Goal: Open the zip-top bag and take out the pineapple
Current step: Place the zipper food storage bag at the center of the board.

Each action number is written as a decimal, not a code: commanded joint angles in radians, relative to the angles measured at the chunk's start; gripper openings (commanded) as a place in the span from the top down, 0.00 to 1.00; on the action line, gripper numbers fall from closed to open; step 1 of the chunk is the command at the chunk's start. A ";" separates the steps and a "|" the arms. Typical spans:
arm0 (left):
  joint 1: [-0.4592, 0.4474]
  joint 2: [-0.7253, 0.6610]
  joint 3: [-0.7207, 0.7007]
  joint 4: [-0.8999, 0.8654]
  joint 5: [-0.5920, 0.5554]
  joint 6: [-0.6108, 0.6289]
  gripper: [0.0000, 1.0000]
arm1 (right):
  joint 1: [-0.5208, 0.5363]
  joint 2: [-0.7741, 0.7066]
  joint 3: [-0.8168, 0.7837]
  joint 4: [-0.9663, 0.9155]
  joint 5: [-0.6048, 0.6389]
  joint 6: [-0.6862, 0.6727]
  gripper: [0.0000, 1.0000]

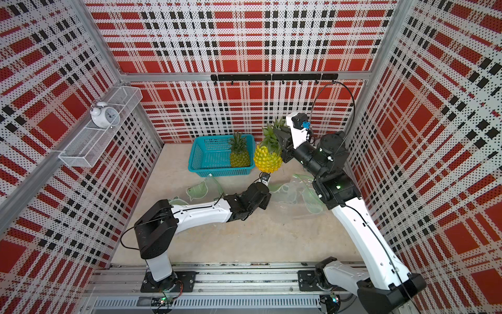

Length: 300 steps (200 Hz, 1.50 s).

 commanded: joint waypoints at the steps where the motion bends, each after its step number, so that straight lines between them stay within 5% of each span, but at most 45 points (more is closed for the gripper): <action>1: 0.013 0.013 0.074 0.031 0.067 -0.054 0.97 | -0.006 0.004 -0.012 0.101 0.032 0.005 1.00; 16: 0.021 0.029 0.107 0.038 0.090 -0.062 0.94 | -0.006 0.022 -0.031 0.098 0.057 0.005 1.00; 31: 0.030 0.040 0.134 0.043 0.129 -0.070 0.73 | -0.006 0.037 -0.045 0.093 0.075 0.004 1.00; 67: 0.048 -0.004 0.134 0.065 0.155 -0.081 0.56 | -0.006 0.064 -0.081 0.078 0.096 0.002 1.00; 139: 0.114 -0.242 -0.001 0.072 0.211 -0.030 0.31 | -0.019 0.123 -0.115 0.054 0.077 0.002 1.00; 192: 0.190 -0.415 -0.071 0.095 0.359 0.134 0.24 | -0.019 0.149 -0.109 0.001 -0.026 0.001 1.00; 257: 0.332 -0.401 -0.058 0.086 0.653 0.251 0.24 | -0.018 0.138 -0.112 -0.062 -0.146 -0.010 1.00; 300: 0.347 -0.372 -0.042 0.081 0.786 0.314 0.20 | -0.004 0.138 -0.101 -0.075 -0.174 -0.015 1.00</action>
